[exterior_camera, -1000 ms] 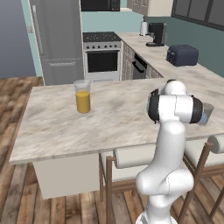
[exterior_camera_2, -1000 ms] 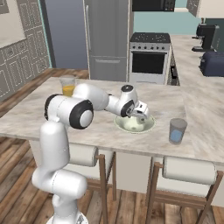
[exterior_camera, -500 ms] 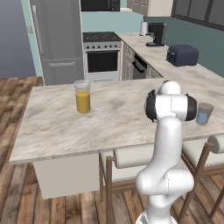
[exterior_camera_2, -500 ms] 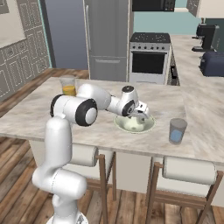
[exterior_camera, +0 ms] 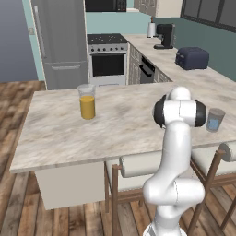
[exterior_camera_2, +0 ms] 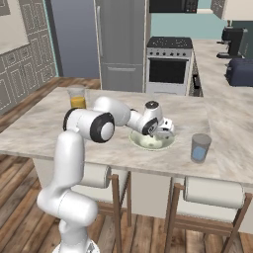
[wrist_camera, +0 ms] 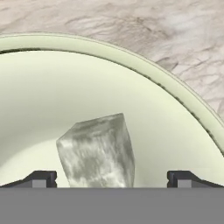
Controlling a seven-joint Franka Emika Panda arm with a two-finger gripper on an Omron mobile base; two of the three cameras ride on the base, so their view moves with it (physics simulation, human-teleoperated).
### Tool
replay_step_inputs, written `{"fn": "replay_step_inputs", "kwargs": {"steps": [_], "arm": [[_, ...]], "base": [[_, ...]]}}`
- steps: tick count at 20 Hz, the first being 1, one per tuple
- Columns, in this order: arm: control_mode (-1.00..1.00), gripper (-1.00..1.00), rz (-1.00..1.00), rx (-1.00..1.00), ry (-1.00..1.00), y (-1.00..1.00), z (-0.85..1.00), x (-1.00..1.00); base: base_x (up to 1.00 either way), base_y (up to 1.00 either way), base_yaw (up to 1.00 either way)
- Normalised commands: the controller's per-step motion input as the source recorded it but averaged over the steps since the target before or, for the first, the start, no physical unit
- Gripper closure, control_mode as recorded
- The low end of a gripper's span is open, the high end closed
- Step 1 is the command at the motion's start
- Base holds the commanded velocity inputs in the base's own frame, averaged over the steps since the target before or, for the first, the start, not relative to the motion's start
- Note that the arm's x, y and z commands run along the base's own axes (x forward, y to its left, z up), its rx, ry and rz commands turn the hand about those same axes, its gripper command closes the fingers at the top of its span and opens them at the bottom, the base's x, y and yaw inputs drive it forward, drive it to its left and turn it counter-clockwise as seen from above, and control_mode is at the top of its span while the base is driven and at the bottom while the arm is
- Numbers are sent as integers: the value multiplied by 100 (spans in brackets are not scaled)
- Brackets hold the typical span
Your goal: There are two ice cubes in the ice bowl. Place both ice cubes in the glass cup.
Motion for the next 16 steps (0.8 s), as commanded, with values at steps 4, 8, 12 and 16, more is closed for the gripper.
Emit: {"fn": "replay_step_inputs", "kwargs": {"steps": [4, 8, 12, 16], "arm": [[-100, -100, 2, 0, 0, -3, -11, 14], [-100, -100, 0, 0, 2, 0, -5, 21], [-100, -100, 0, 0, 4, 0, -7, 18], [-100, -100, 0, 0, 3, 0, -13, 18]], "base": [[0, 0, 0], [0, 0, 0], [0, 0, 0], [0, 0, 0]]}}
